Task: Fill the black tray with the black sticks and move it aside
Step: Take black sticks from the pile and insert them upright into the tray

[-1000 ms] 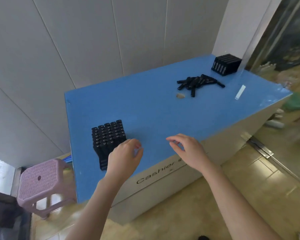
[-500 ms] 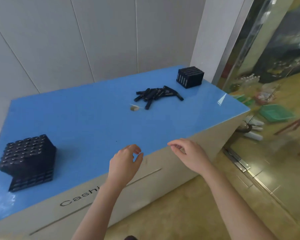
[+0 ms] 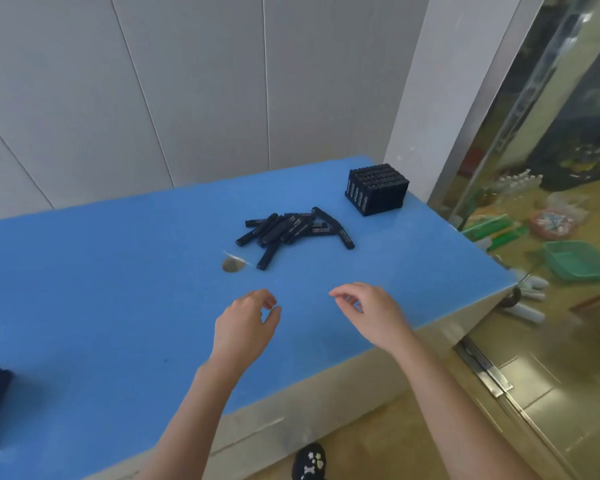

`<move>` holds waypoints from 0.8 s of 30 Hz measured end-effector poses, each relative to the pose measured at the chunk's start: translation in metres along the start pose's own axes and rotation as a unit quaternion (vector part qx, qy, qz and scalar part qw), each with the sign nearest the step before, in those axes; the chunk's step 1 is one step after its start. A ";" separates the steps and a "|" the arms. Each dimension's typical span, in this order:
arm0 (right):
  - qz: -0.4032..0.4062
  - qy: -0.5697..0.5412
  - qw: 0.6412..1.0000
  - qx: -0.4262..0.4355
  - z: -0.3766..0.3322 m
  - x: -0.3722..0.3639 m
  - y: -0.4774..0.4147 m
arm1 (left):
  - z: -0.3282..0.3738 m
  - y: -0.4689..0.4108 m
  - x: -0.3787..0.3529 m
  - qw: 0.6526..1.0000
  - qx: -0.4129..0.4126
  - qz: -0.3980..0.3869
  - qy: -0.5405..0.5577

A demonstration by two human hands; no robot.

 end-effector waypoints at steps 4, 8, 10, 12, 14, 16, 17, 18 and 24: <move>0.042 0.003 0.998 -0.050 0.007 0.013 -0.069 | -0.001 -0.050 -0.009 1.000 0.007 -0.002 0.004; 0.036 0.061 0.996 -0.055 0.006 0.009 -0.124 | -0.019 -0.096 -0.020 0.999 0.038 -0.001 -0.034; 0.033 0.120 0.991 -0.050 0.007 0.007 -0.146 | -0.025 -0.114 -0.027 0.996 0.058 -0.007 -0.063; 0.047 0.146 0.987 -0.054 0.008 0.009 -0.165 | -0.027 -0.128 -0.031 0.992 0.077 -0.018 -0.101; 0.051 0.155 0.984 -0.066 0.011 0.008 -0.182 | -0.032 -0.139 -0.038 0.984 0.094 -0.028 -0.148; 0.039 0.165 0.983 -0.071 0.015 0.006 -0.193 | -0.039 -0.145 -0.045 0.972 0.124 -0.065 -0.186; 0.035 0.176 0.981 -0.068 0.017 0.005 -0.198 | -0.042 -0.147 -0.049 0.968 0.128 -0.068 -0.204; 0.031 0.189 0.979 -0.062 0.019 0.004 -0.201 | -0.040 -0.151 -0.052 0.966 0.109 -0.070 -0.224; -0.025 0.255 0.966 -0.036 0.028 0.004 -0.212 | -0.043 -0.144 -0.070 0.932 0.150 -0.154 -0.292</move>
Point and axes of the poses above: each hand's wrist, its own y-axis away from the middle knuckle, its own x-axis out of the back of the hand, z = x × y, the point moved 5 cm from there along -y, towards the middle knuckle, and after that the axes turned 14 degrees about -x, right-handed, at the moved point
